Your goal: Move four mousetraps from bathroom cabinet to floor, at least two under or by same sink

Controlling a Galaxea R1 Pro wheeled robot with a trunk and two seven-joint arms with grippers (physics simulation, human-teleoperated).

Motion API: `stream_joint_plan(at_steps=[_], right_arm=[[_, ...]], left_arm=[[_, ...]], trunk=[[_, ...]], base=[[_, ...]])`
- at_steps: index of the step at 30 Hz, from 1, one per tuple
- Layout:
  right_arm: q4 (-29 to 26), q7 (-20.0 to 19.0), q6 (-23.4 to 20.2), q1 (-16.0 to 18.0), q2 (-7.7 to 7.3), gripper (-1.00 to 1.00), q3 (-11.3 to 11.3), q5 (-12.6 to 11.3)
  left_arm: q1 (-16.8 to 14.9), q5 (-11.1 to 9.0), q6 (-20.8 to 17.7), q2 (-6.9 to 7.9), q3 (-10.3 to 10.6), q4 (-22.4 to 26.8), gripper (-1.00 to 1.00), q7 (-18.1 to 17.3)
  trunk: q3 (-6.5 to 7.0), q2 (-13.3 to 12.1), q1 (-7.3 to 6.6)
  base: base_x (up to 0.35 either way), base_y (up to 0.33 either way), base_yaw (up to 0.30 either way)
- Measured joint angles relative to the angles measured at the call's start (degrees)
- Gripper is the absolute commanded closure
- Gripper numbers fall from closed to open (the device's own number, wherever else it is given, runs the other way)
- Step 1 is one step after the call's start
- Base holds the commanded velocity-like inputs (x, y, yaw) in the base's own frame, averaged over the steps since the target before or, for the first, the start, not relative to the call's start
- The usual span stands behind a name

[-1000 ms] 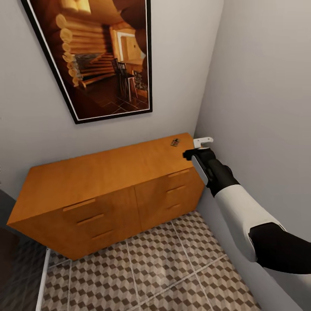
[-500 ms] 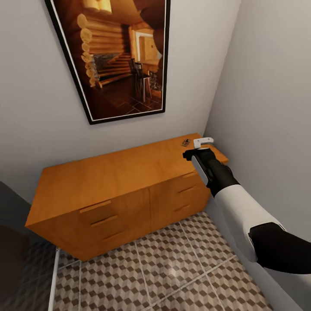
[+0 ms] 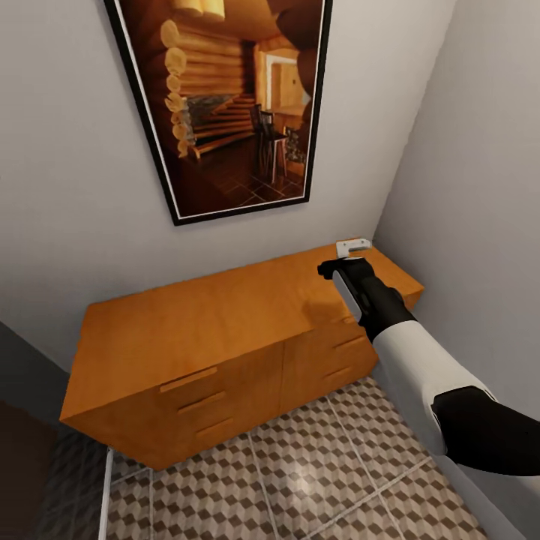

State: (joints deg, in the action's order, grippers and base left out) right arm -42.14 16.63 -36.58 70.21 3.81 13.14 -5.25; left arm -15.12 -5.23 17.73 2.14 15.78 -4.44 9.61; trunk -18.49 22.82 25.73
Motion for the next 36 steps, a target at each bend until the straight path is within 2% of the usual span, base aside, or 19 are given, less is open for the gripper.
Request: stream_joint_plan(at_steps=[11, 21, 36], right_arm=[[1.0, 0.0, 0.0, 0.0, 0.03, -1.00, 0.0, 0.0], [1.2, 0.0, 0.0, 0.0, -0.07, -1.00, 0.0, 0.0], [2.1, 0.0, 0.1, 0.0, -0.09, -1.00, 0.0, 0.0]], left_arm=[[0.0, 0.0, 0.0, 0.00, 0.0, 0.0, 1.00, 0.0], [0.0, 0.0, 0.0, -0.04, 0.0, 0.0, 1.00, 0.0], [0.0, 0.0, 0.0, 0.00, 0.0, 0.0, 1.00, 0.0]], trunk=[[0.00, 0.0, 0.01], [0.00, 0.0, 0.02], [0.00, 0.0, 0.03]], base=[[0.250, 0.137, -0.045], [0.018, 0.008, -0.217], [0.000, 0.000, -0.023]])
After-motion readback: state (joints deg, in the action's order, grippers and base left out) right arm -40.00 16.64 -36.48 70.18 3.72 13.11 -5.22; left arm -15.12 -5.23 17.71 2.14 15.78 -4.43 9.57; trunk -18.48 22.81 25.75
